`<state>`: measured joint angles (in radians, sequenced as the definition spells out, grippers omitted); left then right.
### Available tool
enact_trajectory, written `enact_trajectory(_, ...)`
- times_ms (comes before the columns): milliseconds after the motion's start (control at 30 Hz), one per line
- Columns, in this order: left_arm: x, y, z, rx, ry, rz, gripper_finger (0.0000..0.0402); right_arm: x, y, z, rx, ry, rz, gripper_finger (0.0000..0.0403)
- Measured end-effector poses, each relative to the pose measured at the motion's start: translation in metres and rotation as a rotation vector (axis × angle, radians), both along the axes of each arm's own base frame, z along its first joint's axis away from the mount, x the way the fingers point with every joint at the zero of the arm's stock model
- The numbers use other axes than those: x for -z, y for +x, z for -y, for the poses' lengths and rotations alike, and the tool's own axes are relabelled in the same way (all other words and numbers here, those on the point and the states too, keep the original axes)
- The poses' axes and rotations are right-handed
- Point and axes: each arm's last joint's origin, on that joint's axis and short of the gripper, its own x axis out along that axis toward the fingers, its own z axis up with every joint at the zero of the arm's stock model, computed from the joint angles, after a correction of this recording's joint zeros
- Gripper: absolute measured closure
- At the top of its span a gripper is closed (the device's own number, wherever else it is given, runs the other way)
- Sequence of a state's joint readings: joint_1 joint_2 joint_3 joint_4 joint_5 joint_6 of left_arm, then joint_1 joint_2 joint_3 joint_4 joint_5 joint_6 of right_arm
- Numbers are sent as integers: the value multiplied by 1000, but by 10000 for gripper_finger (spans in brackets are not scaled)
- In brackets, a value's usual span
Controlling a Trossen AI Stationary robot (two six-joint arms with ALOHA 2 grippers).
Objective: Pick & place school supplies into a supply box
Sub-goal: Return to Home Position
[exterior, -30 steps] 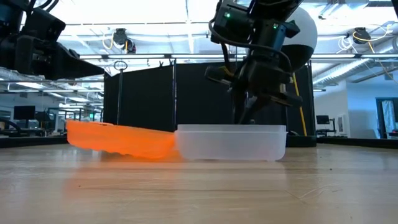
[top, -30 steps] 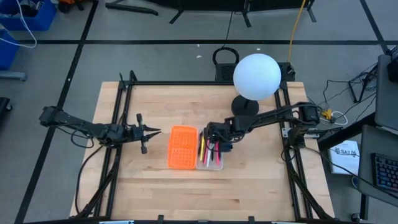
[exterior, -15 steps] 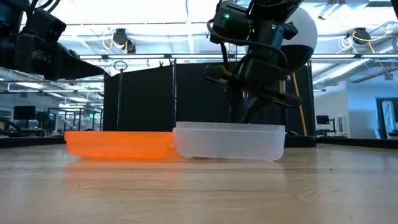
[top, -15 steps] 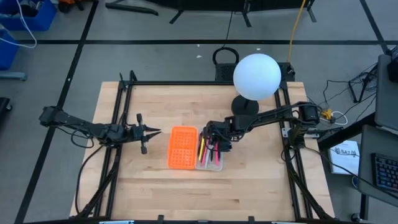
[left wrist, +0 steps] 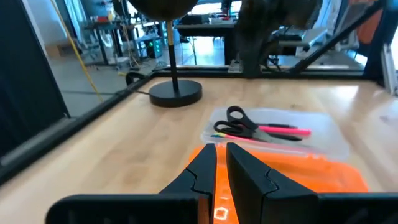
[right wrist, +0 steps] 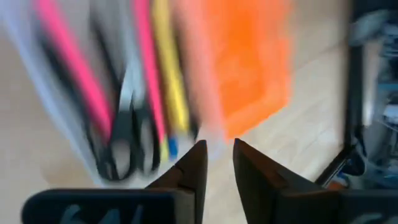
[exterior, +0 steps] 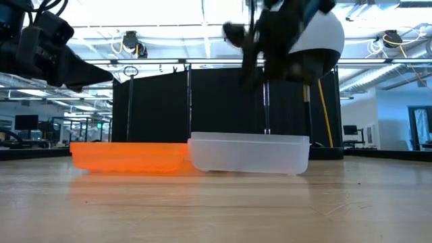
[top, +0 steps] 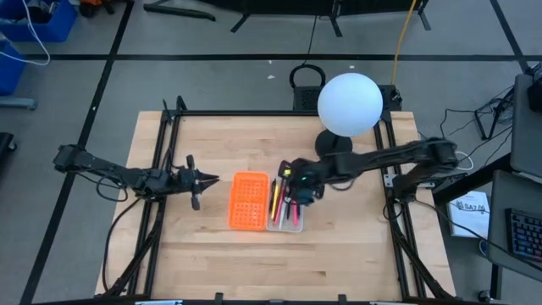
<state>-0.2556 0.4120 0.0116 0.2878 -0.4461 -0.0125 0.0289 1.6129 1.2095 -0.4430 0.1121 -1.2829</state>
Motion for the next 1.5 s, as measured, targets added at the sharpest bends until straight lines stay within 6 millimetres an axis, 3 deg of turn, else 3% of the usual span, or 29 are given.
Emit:
enact_trajectory(200,0,0,0,-13,-47,13,355,-63,-30,6,276,545,231,372)
enact_trajectory(367,-4,0,0,-9,-31,51,355,-77,-66,20,271,875,350,399)
enact_trajectory(500,-8,0,0,-3,-23,82,355,-67,-98,23,340,963,524,400)
enact_trajectory(833,-7,0,0,-2,36,66,355,-14,-162,19,376,1183,809,402)
enact_trajectory(1067,-13,0,0,0,52,117,358,3,-182,21,392,1230,785,403)
enact_trajectory(1300,-17,-2,12,84,107,147,395,16,-197,18,391,1293,779,403)
enact_trajectory(1500,-25,-9,21,25,151,202,398,34,-209,12,394,1341,761,403)
